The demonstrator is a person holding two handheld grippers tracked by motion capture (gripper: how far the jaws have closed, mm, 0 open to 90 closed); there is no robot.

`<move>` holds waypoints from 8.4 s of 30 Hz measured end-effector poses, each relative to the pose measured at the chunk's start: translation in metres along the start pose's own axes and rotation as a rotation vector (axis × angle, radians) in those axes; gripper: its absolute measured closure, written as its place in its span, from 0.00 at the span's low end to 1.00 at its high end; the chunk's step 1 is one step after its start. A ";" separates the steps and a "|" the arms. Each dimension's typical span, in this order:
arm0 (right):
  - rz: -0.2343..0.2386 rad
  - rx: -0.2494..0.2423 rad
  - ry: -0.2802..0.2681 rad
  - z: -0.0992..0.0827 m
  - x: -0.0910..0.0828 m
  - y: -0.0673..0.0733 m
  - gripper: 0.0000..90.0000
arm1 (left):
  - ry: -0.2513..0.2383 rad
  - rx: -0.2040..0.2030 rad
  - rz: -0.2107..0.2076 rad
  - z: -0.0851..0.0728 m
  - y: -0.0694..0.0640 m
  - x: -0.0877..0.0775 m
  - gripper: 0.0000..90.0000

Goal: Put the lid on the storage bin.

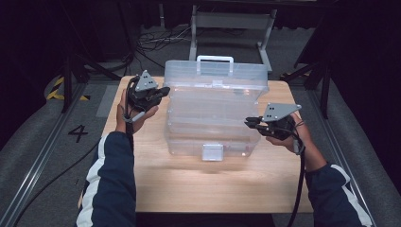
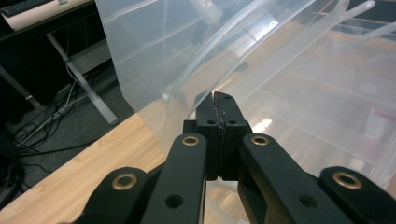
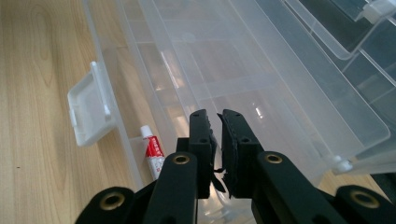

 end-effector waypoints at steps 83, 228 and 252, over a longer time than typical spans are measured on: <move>-0.093 0.171 0.052 -0.064 -0.017 -0.011 0.87 | 0.156 0.111 -0.080 -0.079 -0.050 -0.016 1.00; -0.102 0.220 0.285 -0.181 -0.028 0.042 0.37 | 0.460 0.030 -0.019 -0.229 -0.047 -0.082 0.25; -0.102 0.441 0.154 -0.231 -0.043 0.042 0.30 | 0.353 -0.178 -0.093 -0.256 -0.035 -0.092 0.20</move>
Point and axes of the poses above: each handheld gripper's, and its own axes: x roughly forward along the jaws, z roughly out of its top, y roughly to its left, the point moved 5 cm from there along x, roughly forward along the jaws
